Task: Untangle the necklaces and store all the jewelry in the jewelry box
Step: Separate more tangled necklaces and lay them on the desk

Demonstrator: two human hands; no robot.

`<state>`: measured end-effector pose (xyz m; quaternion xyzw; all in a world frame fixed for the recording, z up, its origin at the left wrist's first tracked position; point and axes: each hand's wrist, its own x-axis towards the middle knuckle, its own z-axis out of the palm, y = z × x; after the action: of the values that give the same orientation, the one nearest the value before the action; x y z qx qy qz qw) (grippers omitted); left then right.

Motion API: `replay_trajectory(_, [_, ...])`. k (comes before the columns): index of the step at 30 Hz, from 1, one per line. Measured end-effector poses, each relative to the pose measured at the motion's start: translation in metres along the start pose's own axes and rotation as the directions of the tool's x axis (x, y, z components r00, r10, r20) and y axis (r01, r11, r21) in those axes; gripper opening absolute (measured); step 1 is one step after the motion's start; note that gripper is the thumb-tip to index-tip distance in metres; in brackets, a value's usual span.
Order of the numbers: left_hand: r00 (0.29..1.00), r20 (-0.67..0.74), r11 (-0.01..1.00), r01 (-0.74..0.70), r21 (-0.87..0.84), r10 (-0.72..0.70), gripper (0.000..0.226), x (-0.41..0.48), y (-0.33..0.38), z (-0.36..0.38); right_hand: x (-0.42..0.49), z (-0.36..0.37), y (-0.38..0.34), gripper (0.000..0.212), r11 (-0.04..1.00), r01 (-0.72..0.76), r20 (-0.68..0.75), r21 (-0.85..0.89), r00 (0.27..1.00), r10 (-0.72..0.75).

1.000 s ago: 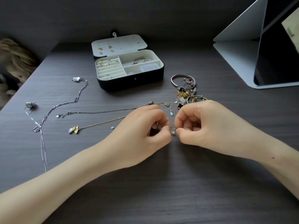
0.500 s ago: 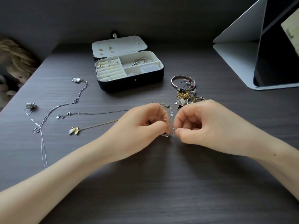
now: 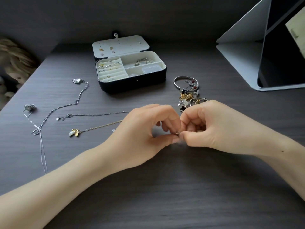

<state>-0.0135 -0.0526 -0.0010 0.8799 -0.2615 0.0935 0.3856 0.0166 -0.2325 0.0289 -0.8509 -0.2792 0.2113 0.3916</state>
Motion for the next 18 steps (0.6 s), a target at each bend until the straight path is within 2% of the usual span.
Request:
replay_trajectory(8, [0.999, 0.004, 0.995, 0.042, -0.089, -0.042, 0.013, -0.0011, 0.0022, -0.0030, -0.0003, 0.0011, 0.0006, 0.012, 0.997, 0.020, -0.010, -0.076, 1.000, -0.021])
replay_trajectory(11, [0.988, 0.101, 0.967, 0.135, -0.218, -0.115, 0.014, -0.0020, 0.0022, -0.0003, -0.0007, 0.0007, 0.0006, 0.013, 0.996, 0.026, -0.010, -0.088, 1.000, -0.027])
replay_trajectory(14, [0.966, 0.169, 0.897, 0.244, -0.368, -0.194, 0.013, -0.0025, 0.0017, 0.0012, 0.0002, 0.0016, 0.0006, 0.013, 0.995, 0.028, -0.023, -0.096, 0.999, -0.030])
replay_trajectory(18, [0.965, 0.171, 0.867, 0.253, -0.430, -0.197, 0.011, -0.0026, 0.0035, 0.0029, 0.0005, 0.0039, 0.0017, 0.015, 0.993, 0.034, -0.047, -0.110, 0.998, -0.040])
